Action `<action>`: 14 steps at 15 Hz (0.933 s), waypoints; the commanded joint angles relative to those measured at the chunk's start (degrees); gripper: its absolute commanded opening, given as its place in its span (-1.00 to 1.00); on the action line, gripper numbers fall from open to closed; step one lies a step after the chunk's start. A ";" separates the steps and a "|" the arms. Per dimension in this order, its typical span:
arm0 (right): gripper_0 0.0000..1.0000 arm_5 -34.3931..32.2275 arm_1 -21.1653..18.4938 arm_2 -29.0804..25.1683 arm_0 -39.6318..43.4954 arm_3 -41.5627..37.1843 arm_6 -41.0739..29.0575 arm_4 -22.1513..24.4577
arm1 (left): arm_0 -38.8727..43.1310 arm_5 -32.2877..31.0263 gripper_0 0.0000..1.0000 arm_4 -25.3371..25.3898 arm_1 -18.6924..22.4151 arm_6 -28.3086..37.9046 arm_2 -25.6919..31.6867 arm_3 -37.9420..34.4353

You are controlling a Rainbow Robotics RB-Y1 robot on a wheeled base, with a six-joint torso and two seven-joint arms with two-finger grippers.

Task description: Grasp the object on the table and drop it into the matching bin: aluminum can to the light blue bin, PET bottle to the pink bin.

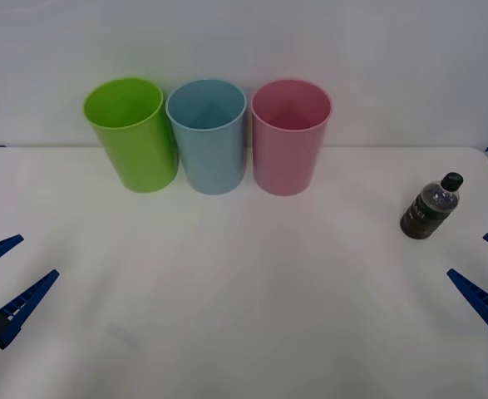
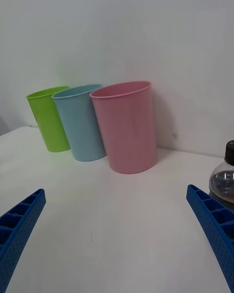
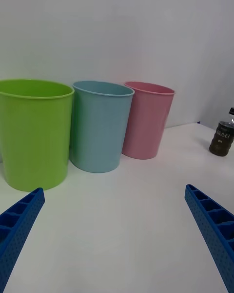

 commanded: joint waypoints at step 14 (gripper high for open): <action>1.00 8.65 -3.19 1.26 8.74 0.52 3.34 -5.52 | 0.00 0.00 1.00 0.00 0.00 0.00 0.00 0.00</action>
